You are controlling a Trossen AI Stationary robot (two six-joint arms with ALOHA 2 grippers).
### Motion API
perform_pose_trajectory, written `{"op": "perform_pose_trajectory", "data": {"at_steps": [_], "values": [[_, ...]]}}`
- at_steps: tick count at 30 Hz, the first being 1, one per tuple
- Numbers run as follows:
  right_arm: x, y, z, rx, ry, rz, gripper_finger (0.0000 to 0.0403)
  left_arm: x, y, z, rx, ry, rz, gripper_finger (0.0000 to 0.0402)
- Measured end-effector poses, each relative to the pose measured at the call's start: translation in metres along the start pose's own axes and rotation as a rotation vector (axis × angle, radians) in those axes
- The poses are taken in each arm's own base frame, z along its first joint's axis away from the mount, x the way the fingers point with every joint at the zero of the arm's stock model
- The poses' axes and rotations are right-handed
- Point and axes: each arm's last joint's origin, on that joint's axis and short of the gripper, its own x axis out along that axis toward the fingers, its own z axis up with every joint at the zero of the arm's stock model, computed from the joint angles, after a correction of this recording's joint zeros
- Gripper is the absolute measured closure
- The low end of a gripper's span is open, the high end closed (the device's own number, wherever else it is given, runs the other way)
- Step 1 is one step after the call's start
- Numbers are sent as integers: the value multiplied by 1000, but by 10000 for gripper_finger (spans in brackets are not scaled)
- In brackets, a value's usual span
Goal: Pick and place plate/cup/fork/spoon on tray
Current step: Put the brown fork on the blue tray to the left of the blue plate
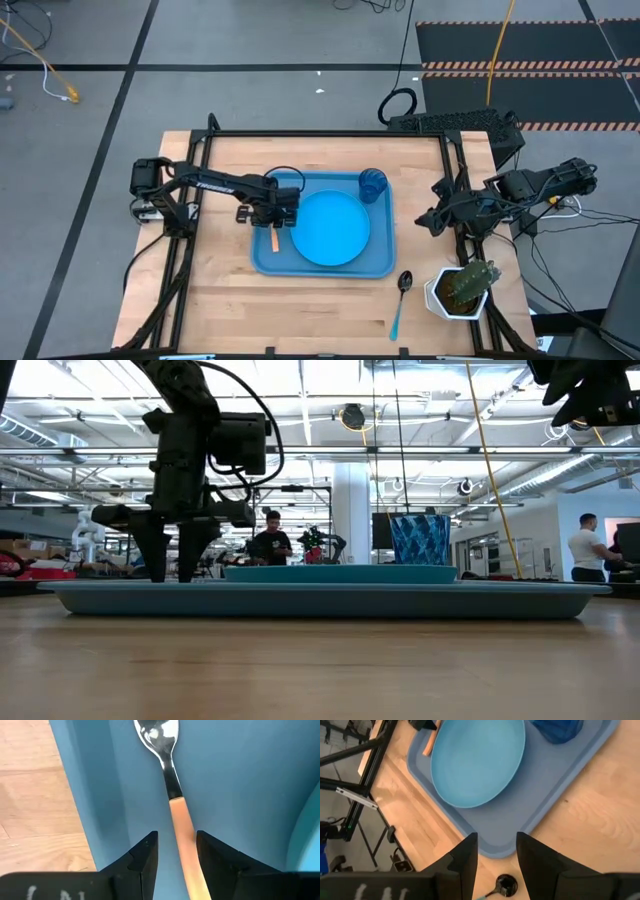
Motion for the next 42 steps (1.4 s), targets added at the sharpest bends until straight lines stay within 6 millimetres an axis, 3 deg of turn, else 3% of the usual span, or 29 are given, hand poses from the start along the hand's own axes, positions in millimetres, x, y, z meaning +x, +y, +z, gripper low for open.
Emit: {"op": "perform_pose_trajectory", "data": {"at_steps": [13, 29, 42], "values": [[0, 0, 0, 0, 16, 5, 275, 0, -2, 0, -142, 3, -17, 265], [0, 1, 0, -4, 15, 12, 275, 1, -2, -8, -110, -88, 9, 190], [0, 1, 0, -5, 15, 12, 275, 1, -2, -8, 16, -101, 18, 185]]}}
